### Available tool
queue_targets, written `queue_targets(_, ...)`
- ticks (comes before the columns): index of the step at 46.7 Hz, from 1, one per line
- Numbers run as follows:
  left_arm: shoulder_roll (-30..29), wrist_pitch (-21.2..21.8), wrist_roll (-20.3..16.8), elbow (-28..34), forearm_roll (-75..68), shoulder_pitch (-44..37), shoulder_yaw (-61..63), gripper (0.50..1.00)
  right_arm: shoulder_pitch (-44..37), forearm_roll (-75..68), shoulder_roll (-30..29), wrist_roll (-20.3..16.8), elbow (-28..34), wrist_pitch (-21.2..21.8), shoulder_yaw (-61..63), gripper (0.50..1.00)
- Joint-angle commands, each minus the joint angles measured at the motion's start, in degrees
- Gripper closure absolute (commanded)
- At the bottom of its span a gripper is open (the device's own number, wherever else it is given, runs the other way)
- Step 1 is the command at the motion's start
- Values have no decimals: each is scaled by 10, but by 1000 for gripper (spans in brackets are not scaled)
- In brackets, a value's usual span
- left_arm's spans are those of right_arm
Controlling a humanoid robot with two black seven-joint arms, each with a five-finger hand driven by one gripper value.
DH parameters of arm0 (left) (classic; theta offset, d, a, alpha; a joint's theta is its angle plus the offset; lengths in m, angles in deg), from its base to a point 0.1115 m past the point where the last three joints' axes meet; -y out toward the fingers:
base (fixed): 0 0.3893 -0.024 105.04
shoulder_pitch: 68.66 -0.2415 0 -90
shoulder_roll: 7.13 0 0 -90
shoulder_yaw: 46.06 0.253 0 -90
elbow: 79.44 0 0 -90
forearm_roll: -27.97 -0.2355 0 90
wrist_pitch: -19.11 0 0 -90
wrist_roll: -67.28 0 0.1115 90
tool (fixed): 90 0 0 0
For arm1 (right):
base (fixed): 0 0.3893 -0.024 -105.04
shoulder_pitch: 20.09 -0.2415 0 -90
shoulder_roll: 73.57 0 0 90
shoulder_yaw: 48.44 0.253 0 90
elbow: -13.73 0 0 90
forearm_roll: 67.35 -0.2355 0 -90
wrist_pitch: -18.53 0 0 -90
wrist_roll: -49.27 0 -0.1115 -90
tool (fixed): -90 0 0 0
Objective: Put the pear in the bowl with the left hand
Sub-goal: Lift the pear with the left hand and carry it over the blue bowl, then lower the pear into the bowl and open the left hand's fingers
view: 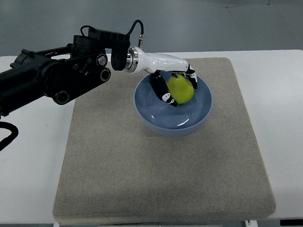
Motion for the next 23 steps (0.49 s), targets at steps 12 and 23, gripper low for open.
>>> queue_targets(12,0,0,0,0,0,-12,13,1000,0,0,0,0,0,0,0,576)
queue_targets(23,2,2,0,-1,7,-22,12,926,0,0,0,0,0,0,0,574)
